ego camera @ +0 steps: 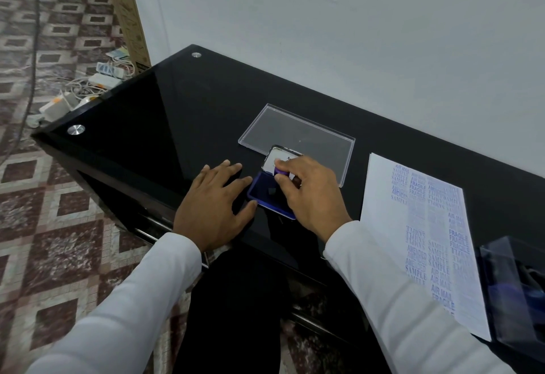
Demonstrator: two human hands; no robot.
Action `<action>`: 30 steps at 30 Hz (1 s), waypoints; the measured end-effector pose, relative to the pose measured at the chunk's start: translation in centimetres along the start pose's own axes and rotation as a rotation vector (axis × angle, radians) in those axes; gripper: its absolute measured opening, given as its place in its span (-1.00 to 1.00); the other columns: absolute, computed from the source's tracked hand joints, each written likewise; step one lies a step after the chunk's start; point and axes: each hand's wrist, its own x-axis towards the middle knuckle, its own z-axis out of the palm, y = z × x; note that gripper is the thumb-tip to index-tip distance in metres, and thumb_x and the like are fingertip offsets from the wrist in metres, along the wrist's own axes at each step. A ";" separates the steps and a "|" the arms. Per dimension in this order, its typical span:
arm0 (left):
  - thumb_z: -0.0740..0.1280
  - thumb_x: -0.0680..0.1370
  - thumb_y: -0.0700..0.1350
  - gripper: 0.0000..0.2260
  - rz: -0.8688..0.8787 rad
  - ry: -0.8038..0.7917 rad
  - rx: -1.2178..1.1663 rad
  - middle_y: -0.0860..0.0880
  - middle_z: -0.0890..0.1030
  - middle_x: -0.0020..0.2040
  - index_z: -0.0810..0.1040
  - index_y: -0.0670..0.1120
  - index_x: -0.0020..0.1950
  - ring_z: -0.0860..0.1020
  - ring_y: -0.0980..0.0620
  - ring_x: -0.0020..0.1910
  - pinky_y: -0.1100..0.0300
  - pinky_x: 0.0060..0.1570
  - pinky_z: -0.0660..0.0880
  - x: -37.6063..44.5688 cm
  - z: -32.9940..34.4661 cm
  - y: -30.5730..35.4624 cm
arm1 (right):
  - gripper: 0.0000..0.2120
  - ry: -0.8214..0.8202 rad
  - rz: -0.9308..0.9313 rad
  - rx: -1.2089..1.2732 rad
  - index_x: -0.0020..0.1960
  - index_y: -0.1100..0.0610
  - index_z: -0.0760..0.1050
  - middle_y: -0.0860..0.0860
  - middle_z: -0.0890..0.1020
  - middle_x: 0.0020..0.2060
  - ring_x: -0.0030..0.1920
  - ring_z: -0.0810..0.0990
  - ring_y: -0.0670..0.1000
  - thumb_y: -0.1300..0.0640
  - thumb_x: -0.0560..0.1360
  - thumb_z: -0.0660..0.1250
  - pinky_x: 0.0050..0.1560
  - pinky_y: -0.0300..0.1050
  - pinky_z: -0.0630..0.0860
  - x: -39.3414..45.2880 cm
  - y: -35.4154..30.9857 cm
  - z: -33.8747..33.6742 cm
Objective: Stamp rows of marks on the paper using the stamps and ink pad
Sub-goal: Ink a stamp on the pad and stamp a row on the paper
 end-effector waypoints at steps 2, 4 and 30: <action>0.06 0.55 0.32 -0.43 0.000 -0.004 -0.001 -0.01 0.39 0.51 0.48 0.08 0.44 0.23 -0.03 0.56 -0.11 0.56 0.09 0.0 0.0 0.0 | -0.70 -0.005 0.001 0.000 0.30 0.08 0.57 -0.01 0.64 0.17 0.12 0.57 -0.05 0.07 0.59 0.33 0.24 -0.06 0.52 0.1 0.0 -0.1; 0.05 0.55 0.33 -0.42 0.000 -0.008 0.004 -0.02 0.39 0.51 0.47 0.09 0.44 0.23 -0.03 0.56 -0.12 0.56 0.08 0.0 0.0 -0.1 | -0.71 -0.001 0.002 0.008 0.28 0.08 0.59 -0.01 0.65 0.15 0.10 0.58 -0.05 0.08 0.58 0.35 0.22 -0.07 0.53 0.0 0.0 -0.1; 0.02 0.54 0.35 -0.40 -0.001 -0.031 0.018 -0.01 0.37 0.53 0.44 0.11 0.46 0.20 -0.02 0.57 -0.11 0.57 0.05 0.2 0.0 -0.1 | -0.85 -0.009 0.047 0.076 0.00 0.10 0.61 -0.02 0.64 -0.01 -0.05 0.53 -0.11 0.13 0.45 0.47 -0.08 -0.47 0.37 -0.3 -0.2 -0.5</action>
